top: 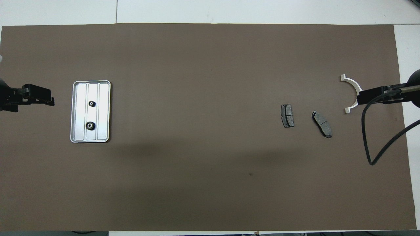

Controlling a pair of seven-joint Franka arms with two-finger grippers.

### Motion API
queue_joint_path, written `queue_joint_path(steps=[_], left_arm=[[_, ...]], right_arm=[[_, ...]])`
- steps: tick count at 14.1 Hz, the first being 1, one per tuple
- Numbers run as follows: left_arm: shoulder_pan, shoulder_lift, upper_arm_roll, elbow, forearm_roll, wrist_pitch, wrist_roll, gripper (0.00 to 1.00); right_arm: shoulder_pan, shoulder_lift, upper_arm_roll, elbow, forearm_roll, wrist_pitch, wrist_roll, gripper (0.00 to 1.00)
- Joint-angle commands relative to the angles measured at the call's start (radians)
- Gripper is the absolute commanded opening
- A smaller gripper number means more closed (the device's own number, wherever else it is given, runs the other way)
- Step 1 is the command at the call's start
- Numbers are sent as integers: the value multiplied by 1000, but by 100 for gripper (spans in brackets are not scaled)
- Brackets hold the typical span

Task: Place bearing gear from tray to pile
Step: 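Move the left gripper over the silver tray toward a black gear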

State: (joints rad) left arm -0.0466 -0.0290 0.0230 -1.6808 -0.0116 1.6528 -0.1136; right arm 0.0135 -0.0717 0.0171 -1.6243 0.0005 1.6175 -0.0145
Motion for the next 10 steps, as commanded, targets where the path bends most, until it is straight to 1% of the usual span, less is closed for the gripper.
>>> queue_joint_path(steps=[1,10], left_arm=[[4,11,-3,21,-1,-25,9,100],[2,15,-3,24,1,-13,9,100]], right_arm=[[-17,-11,9,-8,18,-7,7,100],[-15,-13,11,-8,18,-8,7,100]])
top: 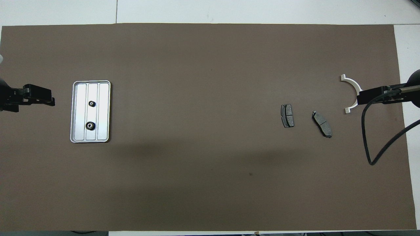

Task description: Place bearing gear from tray to pile

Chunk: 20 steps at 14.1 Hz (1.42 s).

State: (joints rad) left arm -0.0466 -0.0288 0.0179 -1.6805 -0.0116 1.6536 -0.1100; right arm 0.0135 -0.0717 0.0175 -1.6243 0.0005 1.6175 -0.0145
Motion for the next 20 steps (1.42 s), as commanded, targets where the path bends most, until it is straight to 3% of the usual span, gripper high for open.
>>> queue_joint_path(steps=[1,5,11,14,20], left_arm=[[2,13,-1,22,1,-29,-3,100],[2,-19,1,-102,2,128,-4,100],[42,12,7,-382,5,454,61,100],[51,12,7,-508,5,569,104,79],[45,124,5,-548,5,685,39,64]], right_arm=[[-15,-13,10,-8,18,-8,7,100],[-15,-13,10,-8,18,-8,7,100],[-15,-13,10,-8,18,-7,7,100],[-14,-11,10,-8,18,-7,7,100],[-14,-11,10,-8,19,-5,5,100]])
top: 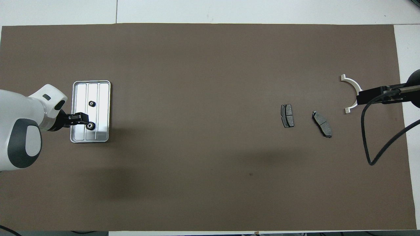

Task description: Place bearing gear from tray to pile

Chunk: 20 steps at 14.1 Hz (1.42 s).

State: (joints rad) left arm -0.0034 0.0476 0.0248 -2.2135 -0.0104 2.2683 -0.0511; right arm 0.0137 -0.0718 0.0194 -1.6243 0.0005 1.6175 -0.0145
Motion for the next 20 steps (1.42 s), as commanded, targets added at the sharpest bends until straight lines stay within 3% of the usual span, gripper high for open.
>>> queue_joint_path(steps=[1,5,13,19,20], left_arm=[[2,67,-2,-21,4,98,-18,62],[2,124,-2,-22,4,151,-21,62],[-7,121,-3,-20,3,99,-29,61],[-9,120,-5,-20,3,85,-29,57],[-10,120,-5,-20,3,85,-30,53]], right_arm=[[-15,-11,10,-8,21,-2,5,100],[-5,-14,11,-8,21,-7,7,100],[0,-28,22,-9,21,-11,8,100],[5,-28,21,-8,21,-10,8,100],[5,-28,21,-8,21,-10,7,100]])
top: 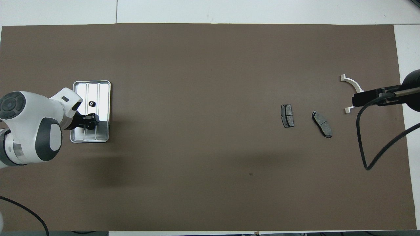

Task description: Place bearing gear from tray to pile

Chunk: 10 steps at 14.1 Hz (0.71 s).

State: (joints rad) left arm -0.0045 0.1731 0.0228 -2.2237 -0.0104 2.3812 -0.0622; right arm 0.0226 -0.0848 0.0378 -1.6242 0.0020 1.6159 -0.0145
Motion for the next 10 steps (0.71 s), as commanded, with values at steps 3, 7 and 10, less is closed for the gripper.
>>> queue_joint_path(steps=[3,7,10], left_arm=[[-9,-7,-3,-11,3,-31,-21,40],[-9,-7,-3,-7,1,-42,-21,16],[-52,5,-4,97,-14,-108,-121,14]], right_arm=[[-1,-15,4,-9,19,-8,7,100],[0,-16,5,-11,21,-13,4,100],[5,-23,5,-19,20,-16,-7,100]])
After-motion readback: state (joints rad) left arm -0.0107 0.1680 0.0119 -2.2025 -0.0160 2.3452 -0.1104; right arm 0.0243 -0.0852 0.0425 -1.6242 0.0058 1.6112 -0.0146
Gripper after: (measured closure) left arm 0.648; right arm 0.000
